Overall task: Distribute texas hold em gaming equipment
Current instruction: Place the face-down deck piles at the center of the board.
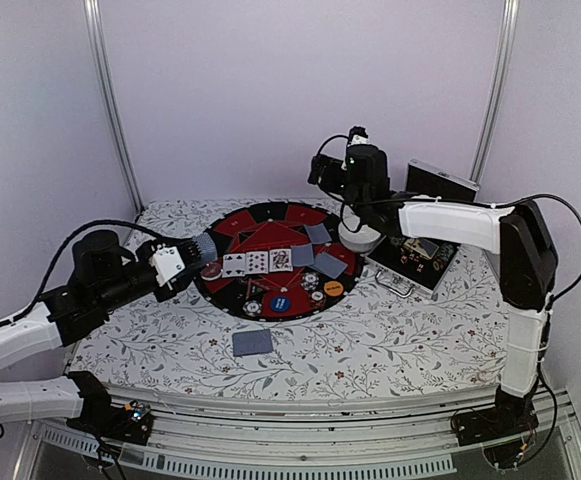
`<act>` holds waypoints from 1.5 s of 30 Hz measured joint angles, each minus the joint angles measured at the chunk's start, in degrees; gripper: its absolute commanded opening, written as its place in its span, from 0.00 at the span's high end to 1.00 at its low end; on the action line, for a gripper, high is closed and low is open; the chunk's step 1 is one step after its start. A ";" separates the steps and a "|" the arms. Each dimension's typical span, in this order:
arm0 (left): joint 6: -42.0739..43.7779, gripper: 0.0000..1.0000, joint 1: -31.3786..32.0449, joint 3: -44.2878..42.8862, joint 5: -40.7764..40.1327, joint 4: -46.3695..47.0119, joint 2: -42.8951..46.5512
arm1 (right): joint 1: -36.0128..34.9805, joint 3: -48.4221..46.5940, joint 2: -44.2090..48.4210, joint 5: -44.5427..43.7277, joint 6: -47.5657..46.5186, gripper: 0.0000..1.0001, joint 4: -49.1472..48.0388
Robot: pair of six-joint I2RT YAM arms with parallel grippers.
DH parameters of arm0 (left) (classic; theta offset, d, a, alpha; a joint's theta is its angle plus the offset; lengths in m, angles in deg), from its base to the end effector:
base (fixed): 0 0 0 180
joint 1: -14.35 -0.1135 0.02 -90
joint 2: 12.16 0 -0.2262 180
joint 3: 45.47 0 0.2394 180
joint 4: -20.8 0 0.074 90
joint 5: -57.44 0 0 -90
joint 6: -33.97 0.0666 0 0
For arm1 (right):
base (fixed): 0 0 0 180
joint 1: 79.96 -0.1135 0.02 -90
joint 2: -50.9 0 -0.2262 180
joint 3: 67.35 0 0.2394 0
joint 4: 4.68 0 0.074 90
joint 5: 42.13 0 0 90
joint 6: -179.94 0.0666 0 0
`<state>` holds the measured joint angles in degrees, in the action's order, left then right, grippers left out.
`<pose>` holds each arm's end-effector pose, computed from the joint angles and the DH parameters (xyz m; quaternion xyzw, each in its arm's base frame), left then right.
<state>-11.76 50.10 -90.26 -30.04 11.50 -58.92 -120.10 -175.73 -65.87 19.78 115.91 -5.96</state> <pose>0.1948 -0.1438 0.2426 0.5076 0.5830 0.0301 0.6336 0.3952 0.2922 0.2641 0.0697 0.7414 0.1978 0.6374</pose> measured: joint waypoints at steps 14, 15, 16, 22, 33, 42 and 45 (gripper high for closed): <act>-26.03 0.56 -0.46 -4.31 -8.50 -9.05 -7.98 | 0.50 28.85 33.35 17.81 -19.19 0.01 -1.90; -29.14 0.55 -0.46 -4.31 -10.08 -9.86 -8.46 | 0.61 29.59 34.23 18.88 -19.39 0.01 -1.25; -31.65 0.55 -0.46 -4.28 -11.43 -10.36 -8.83 | 0.79 30.21 34.99 20.24 -19.52 0.01 -0.22; -48.19 0.57 -0.46 -3.48 -21.53 -13.42 -13.44 | 1.36 31.67 37.27 24.17 -19.34 0.01 7.85; -69.09 0.60 -0.46 -7.02 -28.11 -25.92 -28.35 | 3.10 42.01 48.22 25.75 -17.09 0.01 15.02; -82.55 0.52 -0.20 -5.18 -26.08 -27.91 -37.31 | 3.21 43.50 53.18 26.77 -17.88 0.01 15.58; -84.50 0.42 0.17 -6.93 -26.47 -27.93 -39.63 | 3.52 43.52 53.16 27.04 -18.49 0.01 15.82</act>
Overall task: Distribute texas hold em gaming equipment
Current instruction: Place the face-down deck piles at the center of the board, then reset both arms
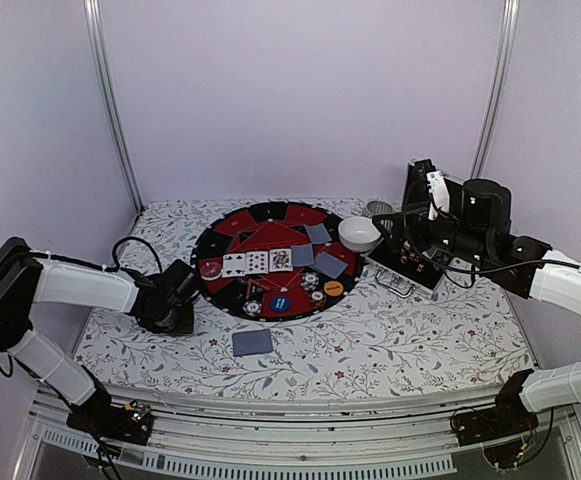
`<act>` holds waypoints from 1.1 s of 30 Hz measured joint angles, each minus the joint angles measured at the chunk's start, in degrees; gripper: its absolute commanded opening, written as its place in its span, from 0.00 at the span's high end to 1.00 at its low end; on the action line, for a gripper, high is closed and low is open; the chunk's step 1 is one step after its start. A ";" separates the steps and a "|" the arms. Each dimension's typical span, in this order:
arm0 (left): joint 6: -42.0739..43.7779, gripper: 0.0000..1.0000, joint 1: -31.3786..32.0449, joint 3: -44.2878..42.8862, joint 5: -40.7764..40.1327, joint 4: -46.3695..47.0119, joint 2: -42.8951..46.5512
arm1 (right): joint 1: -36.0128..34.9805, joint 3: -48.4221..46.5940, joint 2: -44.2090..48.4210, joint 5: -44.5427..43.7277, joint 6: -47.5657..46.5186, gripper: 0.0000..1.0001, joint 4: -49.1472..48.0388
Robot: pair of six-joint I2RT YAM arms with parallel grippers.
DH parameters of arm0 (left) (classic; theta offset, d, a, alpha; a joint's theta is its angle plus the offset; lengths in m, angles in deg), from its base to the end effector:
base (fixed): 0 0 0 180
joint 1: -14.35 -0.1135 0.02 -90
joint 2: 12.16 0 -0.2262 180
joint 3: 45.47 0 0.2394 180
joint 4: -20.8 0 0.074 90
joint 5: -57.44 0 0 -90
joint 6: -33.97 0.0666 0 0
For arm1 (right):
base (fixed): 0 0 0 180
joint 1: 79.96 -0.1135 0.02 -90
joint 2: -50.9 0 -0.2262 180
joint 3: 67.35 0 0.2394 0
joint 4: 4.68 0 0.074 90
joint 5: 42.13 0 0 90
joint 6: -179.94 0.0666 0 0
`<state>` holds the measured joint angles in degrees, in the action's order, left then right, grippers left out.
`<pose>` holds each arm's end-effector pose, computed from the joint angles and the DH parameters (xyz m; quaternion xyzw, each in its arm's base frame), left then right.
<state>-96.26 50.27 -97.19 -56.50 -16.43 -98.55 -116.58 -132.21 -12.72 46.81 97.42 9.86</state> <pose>0.2139 -0.1216 0.0749 -0.0689 0.9642 0.0663 0.2474 0.2380 0.1754 0.2890 -0.1917 0.7604 0.2262 0.5778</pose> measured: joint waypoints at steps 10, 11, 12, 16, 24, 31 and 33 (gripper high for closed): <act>-5.84 0.02 1.88 -1.73 -2.27 -1.03 -1.40 | 0.76 0.17 -0.63 0.94 -1.55 0.01 0.20; -5.92 0.02 1.99 -1.73 -2.23 -1.66 -1.05 | 0.81 0.17 -0.63 1.09 -1.55 0.01 0.24; -6.29 0.02 2.10 -1.66 -1.79 -2.62 -0.44 | 0.85 0.17 -0.63 1.22 -1.57 0.01 0.31; -6.54 0.02 2.62 -1.75 -0.81 -6.62 2.80 | 1.33 0.17 -0.63 1.84 -1.55 0.01 0.46; -3.80 0.02 4.07 -6.54 -1.86 -9.99 14.67 | 8.90 1.77 -0.09 5.29 0.55 0.01 -0.33; 7.67 0.02 -1.25 -3.98 -11.63 -0.94 32.02 | 33.20 11.45 2.62 14.32 7.45 0.01 -9.18; 13.31 0.02 -5.03 0.24 -15.04 7.41 37.88 | 38.25 13.88 1.77 15.69 9.18 0.01 -12.79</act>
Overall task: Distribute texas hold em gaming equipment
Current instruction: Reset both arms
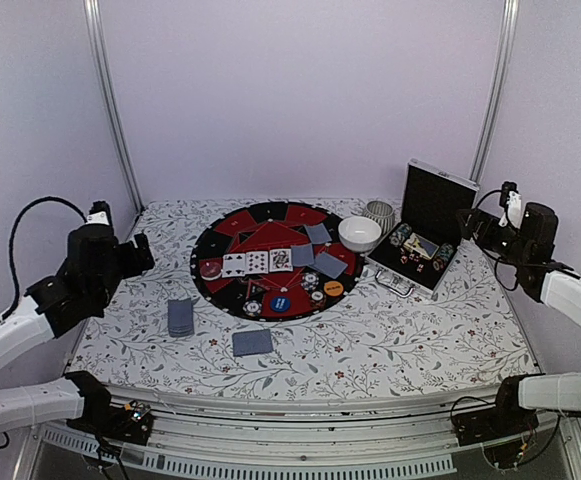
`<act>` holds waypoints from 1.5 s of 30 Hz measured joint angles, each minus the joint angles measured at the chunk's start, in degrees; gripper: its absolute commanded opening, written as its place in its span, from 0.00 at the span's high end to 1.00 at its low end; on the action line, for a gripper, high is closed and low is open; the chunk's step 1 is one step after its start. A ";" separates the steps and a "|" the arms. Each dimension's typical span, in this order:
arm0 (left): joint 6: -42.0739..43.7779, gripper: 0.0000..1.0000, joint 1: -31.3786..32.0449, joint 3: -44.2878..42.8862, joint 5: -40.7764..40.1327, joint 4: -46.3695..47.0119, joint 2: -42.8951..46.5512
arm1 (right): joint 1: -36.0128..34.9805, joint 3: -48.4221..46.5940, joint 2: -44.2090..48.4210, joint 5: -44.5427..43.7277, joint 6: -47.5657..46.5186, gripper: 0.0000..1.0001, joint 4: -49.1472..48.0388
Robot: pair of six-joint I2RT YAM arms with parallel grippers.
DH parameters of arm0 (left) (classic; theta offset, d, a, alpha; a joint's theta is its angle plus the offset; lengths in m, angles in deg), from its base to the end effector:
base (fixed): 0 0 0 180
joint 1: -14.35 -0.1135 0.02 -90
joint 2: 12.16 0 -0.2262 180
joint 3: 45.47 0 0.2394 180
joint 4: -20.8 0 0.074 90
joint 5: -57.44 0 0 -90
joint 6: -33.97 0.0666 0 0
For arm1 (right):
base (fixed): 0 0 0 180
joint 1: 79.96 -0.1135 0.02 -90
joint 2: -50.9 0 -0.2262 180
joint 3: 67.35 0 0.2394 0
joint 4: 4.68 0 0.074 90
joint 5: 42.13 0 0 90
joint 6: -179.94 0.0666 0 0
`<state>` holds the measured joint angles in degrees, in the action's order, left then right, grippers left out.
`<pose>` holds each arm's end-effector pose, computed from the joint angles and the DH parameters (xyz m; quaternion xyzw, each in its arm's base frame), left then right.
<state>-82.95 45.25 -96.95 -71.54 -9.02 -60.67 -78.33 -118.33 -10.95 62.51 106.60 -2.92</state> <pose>0.2115 -0.0778 0.2385 -0.1467 0.8087 0.0102 0.5695 0.2838 0.0088 0.2375 0.0444 0.7770 0.1797 0.6016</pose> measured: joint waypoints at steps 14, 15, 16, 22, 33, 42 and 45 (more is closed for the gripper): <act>20.24 0.02 -15.43 27.61 -8.15 51.93 -2.62 | 6.32 27.41 -6.88 -9.20 -3.98 0.01 -40.92; 20.50 0.02 -15.89 29.24 -7.96 55.45 -4.39 | 6.32 28.02 -7.56 -9.53 -4.52 0.01 -42.66; 20.74 0.02 -16.44 31.12 -7.65 59.71 -6.99 | 6.32 28.26 -8.70 -9.70 -5.42 0.01 -45.22; 23.76 0.02 -17.94 35.63 -3.93 78.27 -18.88 | 6.32 28.44 -18.10 -9.11 -8.15 0.01 -58.73; 30.53 0.02 -20.63 35.45 8.83 103.32 -39.80 | 6.25 25.88 -26.47 0.22 -13.11 0.01 -65.26; 33.35 0.02 -21.27 32.87 16.90 104.13 -43.56 | 6.25 25.68 -26.47 1.18 -14.16 0.01 -65.31; 33.31 0.02 -21.86 30.93 17.35 104.08 -43.32 | 6.19 25.55 -26.47 1.20 -14.29 0.01 -65.29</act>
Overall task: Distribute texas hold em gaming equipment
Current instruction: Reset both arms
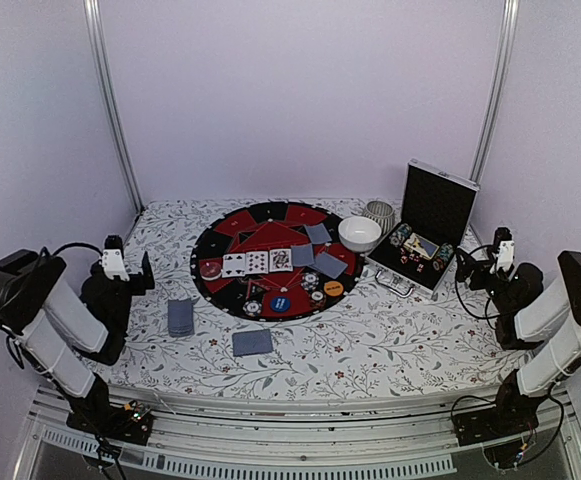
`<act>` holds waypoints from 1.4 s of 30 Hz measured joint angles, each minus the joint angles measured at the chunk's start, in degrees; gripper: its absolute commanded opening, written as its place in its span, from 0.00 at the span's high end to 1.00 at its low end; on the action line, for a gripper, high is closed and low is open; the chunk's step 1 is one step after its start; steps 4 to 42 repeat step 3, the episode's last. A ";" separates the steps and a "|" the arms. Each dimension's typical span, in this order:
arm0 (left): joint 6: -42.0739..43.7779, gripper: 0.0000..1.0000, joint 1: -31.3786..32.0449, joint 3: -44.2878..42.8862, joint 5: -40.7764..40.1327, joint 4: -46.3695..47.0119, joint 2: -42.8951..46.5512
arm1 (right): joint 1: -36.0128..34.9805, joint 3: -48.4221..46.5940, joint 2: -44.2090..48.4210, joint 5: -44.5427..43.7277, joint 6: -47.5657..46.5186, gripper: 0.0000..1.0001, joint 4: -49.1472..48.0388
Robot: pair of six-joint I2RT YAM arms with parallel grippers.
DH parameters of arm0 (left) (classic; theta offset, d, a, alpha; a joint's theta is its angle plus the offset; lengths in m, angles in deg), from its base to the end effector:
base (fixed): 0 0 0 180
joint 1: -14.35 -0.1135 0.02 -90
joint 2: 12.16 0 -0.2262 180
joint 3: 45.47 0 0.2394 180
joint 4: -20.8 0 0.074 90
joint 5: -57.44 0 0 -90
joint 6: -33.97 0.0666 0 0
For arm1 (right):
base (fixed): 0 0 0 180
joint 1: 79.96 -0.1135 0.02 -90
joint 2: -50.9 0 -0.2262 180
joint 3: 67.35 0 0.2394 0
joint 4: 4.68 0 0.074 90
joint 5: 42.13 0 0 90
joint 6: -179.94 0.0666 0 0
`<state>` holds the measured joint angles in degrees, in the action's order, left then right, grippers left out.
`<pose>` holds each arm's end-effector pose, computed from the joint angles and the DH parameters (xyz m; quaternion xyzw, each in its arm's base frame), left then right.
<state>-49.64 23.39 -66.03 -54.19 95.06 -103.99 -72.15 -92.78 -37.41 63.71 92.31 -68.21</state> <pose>0.2407 -0.0134 0.1200 -0.0441 0.6883 0.1127 0.7152 0.2606 -0.0174 0.1281 -0.0358 0.7023 0.0633 0.7081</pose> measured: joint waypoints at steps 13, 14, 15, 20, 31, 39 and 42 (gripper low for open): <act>-0.57 0.02 -0.68 -1.27 0.28 -0.09 0.33 | -0.28 -0.09 0.00 -0.02 -0.13 0.01 0.02; -0.57 0.02 -0.68 -1.27 0.28 -0.09 0.33 | -0.28 -0.09 0.00 -0.02 -0.13 0.01 0.02; -0.57 0.02 -0.68 -1.27 0.28 -0.09 0.33 | -0.28 -0.09 0.00 -0.02 -0.13 0.01 0.02; -0.57 0.02 -0.68 -1.27 0.28 -0.09 0.33 | -0.28 -0.09 0.00 -0.02 -0.13 0.01 0.02; -0.57 0.02 -0.68 -1.27 0.28 -0.09 0.33 | -0.28 -0.09 0.00 -0.02 -0.13 0.01 0.02; -0.57 0.02 -0.68 -1.27 0.28 -0.09 0.33 | -0.28 -0.09 0.00 -0.02 -0.13 0.01 0.02; -0.57 0.02 -0.68 -1.27 0.28 -0.09 0.33 | -0.28 -0.09 0.00 -0.02 -0.13 0.01 0.02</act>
